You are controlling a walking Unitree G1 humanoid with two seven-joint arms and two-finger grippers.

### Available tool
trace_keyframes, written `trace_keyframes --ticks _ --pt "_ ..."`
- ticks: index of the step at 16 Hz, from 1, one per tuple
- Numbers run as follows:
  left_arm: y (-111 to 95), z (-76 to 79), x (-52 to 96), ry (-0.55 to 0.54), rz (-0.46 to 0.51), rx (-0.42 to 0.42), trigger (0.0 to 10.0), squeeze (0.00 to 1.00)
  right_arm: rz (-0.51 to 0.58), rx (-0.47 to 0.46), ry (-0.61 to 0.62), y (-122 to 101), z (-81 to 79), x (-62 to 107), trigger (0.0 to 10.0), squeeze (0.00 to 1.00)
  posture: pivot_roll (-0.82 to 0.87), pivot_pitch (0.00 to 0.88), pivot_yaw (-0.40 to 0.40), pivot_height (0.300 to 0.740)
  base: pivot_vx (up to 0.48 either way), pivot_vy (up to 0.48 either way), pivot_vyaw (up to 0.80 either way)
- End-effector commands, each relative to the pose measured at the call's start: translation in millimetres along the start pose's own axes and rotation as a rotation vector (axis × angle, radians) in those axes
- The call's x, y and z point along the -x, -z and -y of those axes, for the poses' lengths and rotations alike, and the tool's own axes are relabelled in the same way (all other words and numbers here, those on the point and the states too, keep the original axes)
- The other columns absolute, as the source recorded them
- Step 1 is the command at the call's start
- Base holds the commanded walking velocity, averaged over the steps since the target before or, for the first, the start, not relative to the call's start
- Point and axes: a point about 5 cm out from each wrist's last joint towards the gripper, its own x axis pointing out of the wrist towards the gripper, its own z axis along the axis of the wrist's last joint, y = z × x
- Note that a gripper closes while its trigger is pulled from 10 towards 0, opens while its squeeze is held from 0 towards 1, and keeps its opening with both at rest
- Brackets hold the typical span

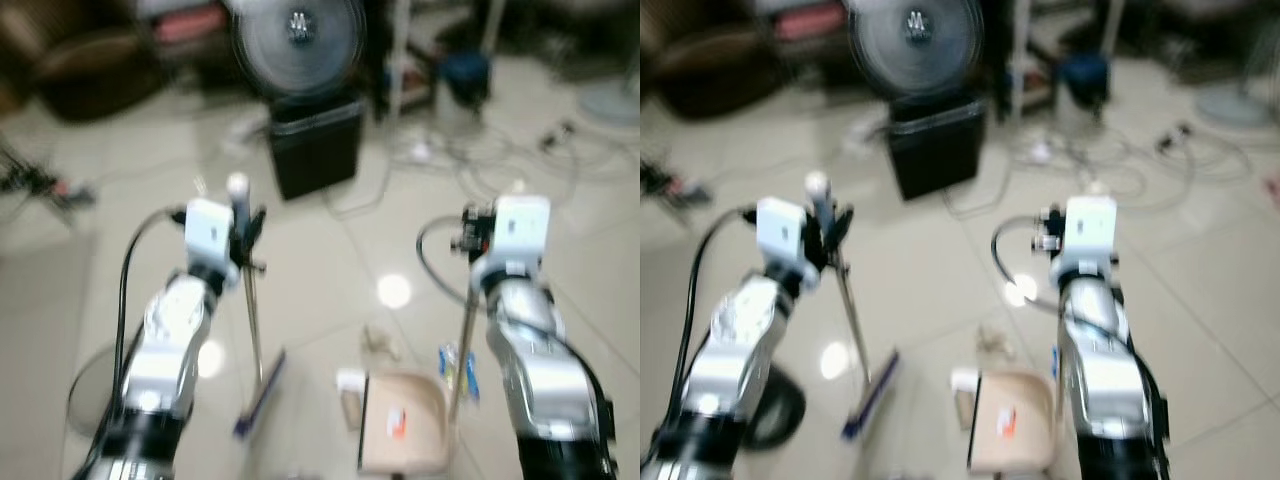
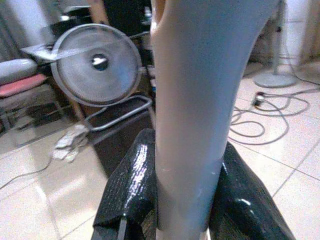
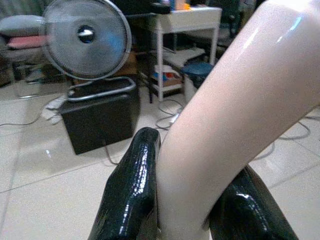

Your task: Sweep floor

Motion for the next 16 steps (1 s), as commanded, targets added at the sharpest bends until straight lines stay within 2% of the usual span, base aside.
trace_keyframes --ticks 1,2,6,9,13,16 --pt "-6 0.1 -1.7 -0.003 0.032 -0.009 10.0 0.0 0.035 0.009 -0.002 -6 1.4 0.2 10.0 0.0 -0.04 0.06 0.107 0.74 0.469 0.0 0.0" --pt "-5 -0.9 -0.6 -0.013 0.03 -0.013 10.0 0.0 0.028 0.009 -0.014 -5 -0.7 0.8 10.0 0.0 -0.04 0.061 0.106 0.74 0.469 0.0 0.0" --pt "0 -9.5 1.4 -0.079 0.016 -0.035 10.0 0.0 0.047 0.017 -0.055 -3 -6.2 1.9 10.0 0.0 -0.03 0.069 0.107 0.74 0.0 0.0 0.0" --pt "7 -12.4 5.4 -0.114 -0.006 -0.06 10.0 0.0 0.045 0.064 -0.077 1 -8.3 4.1 10.0 0.0 -0.03 0.095 0.105 0.74 0.0 0.0 0.0" --pt "13 -13.5 9.2 -0.13 -0.017 -0.064 10.0 0.0 0.064 0.091 -0.084 1 -8.1 7.4 10.0 0.0 -0.03 0.142 0.106 0.74 0.0 0.0 0.0" --pt "17 -6.3 7.2 -0.109 -0.001 -0.037 10.0 0.0 0.106 0.131 -0.106 1 -8.9 8.1 10.0 0.0 -0.03 0.183 0.112 0.74 0.0 0.0 0.0"
